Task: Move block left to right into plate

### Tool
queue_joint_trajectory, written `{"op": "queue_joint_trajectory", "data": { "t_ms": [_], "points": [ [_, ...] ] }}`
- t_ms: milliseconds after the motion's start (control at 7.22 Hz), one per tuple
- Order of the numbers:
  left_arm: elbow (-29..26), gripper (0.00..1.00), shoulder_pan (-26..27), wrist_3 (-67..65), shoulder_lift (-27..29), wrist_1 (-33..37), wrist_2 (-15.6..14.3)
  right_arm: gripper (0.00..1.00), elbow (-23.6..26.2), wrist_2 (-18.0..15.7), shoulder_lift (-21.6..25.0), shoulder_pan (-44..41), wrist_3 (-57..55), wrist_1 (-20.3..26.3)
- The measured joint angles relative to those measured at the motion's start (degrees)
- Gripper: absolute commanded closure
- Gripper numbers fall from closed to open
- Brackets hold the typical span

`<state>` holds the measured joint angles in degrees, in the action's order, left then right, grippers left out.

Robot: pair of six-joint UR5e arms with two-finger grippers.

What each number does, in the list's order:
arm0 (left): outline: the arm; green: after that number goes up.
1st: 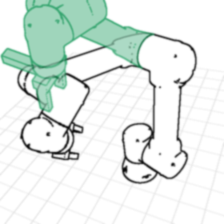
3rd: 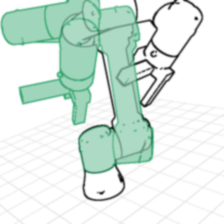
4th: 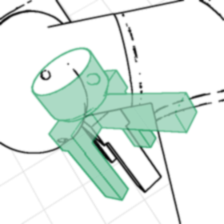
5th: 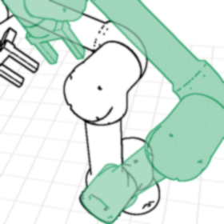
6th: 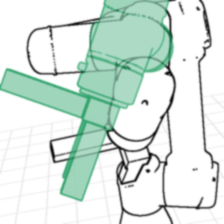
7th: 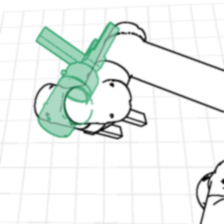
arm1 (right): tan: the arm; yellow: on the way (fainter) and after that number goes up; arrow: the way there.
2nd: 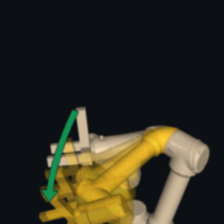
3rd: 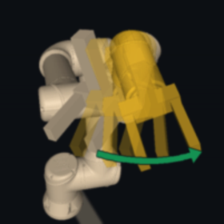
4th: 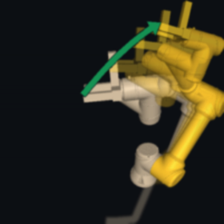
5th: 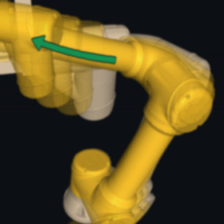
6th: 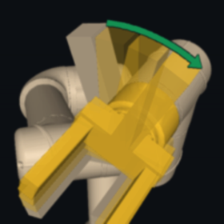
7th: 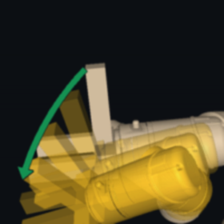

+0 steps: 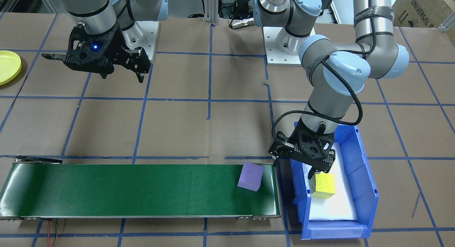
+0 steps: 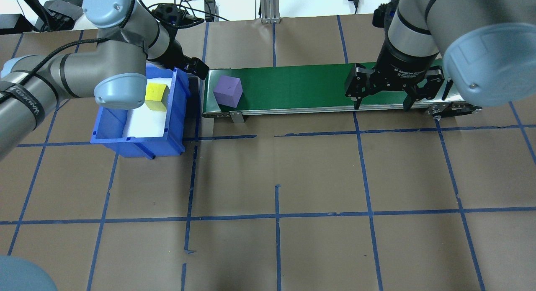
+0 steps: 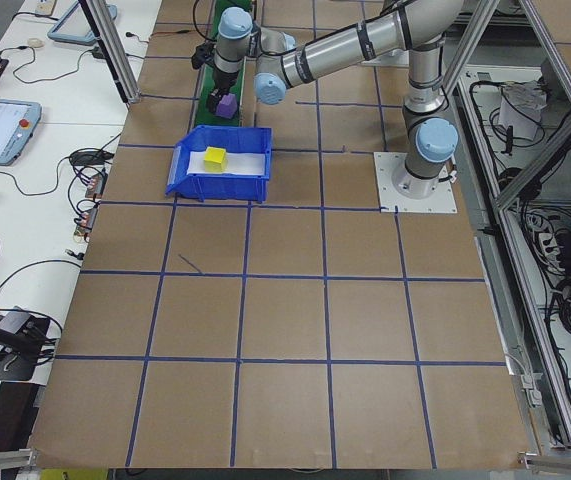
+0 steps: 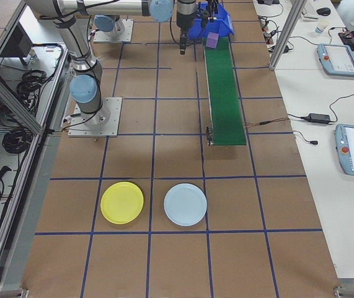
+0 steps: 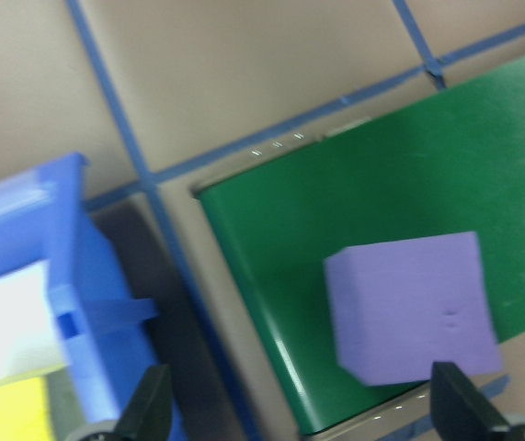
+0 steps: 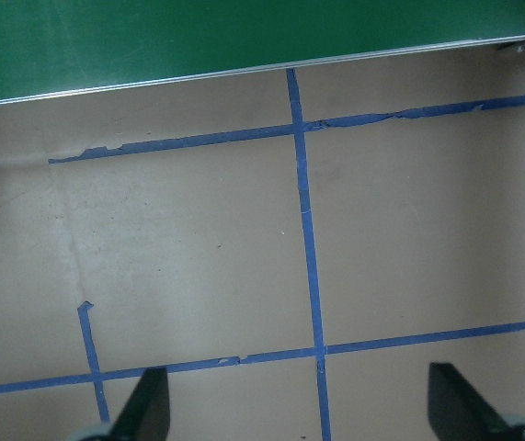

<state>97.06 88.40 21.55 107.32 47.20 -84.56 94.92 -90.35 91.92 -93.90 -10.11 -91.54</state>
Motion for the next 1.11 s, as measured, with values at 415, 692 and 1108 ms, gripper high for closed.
{"op": "queue_joint_trajectory", "data": {
  "t_ms": [415, 692, 1108],
  "points": [
    [-0.5, 0.00, -8.4, 5.6, 0.7, -0.1, -0.6, 0.00, -0.1, 0.0, 0.0, 0.0, 0.2, 0.0],
    [-0.6, 0.00, -10.2, 6.8, 3.1, -0.2, -0.6, 0.00, -0.2, 0.0, -0.1, 0.3, 0.5, -0.7],
    [0.3, 0.00, -10.5, 7.0, 7.2, -0.3, -0.9, 0.00, -0.2, 0.2, -0.1, 0.1, 4.3, -2.5]
  ]
}}
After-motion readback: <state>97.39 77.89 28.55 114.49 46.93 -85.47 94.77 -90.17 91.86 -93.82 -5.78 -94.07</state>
